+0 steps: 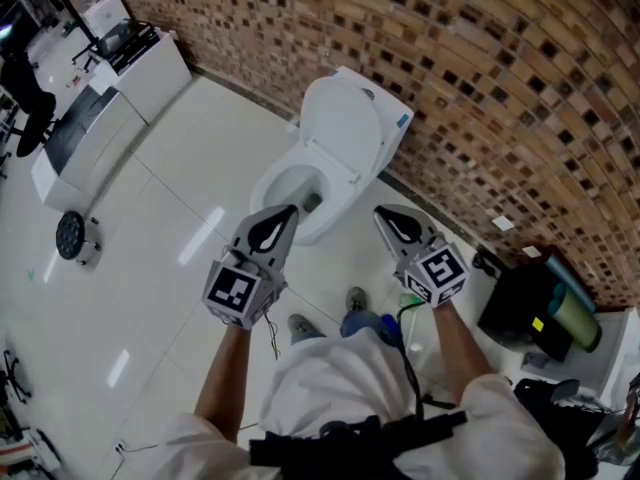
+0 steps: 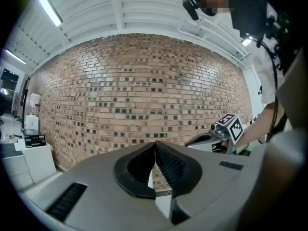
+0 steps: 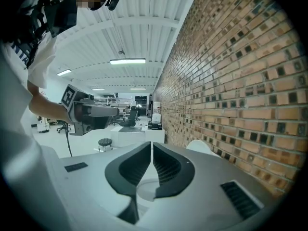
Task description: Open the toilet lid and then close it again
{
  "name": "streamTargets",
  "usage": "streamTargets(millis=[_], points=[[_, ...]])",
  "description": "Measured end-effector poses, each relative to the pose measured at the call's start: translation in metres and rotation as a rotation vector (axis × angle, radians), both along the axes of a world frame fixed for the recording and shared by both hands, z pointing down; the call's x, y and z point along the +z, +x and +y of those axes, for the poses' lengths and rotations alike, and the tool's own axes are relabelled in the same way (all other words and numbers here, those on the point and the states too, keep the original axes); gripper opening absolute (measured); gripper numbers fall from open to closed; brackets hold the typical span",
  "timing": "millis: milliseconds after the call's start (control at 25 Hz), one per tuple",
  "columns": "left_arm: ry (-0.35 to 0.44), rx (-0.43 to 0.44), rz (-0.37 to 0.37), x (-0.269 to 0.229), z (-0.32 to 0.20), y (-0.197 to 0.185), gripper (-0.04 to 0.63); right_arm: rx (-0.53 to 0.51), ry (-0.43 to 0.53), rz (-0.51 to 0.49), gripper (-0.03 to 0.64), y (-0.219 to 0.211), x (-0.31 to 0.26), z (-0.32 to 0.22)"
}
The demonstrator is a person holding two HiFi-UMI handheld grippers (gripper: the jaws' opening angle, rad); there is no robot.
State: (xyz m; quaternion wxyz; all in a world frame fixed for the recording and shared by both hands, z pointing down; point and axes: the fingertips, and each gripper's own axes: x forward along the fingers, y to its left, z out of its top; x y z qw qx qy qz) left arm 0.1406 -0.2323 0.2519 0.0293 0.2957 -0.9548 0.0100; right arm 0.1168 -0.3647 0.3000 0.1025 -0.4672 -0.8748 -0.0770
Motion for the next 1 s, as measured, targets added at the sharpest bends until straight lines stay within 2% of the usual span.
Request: streamTargets(millis=[320,480,600,720,880,1000], points=[[0.001,0.03,0.046,0.004,-0.02,-0.052,-0.005,0.018,-0.022,0.033,0.011,-0.049,0.0,-0.029],[0.005,0.067,0.062,0.008,-0.018,-0.079,-0.005,0.011,0.02,0.005,0.011,-0.07,-0.002,-0.031],[-0.014,0.13,0.094,0.019,-0.006,-0.088,-0.005,0.03,0.039,0.001,0.012,-0.077,0.003,-0.016],[-0.039,0.213,0.097,0.032,0.027,-0.103,-0.005,0.089,0.044,0.02,0.011,-0.085,0.014,0.017],[-0.117,0.311,0.076,0.047,0.101,-0.121,-0.005,0.23,0.029,0.047,0.012,-0.097,0.031,0.074],[-0.139,0.392,0.078,0.047,0.157,-0.136,-0.005,0.349,0.01,0.075,0.012,-0.107,0.035,0.117]])
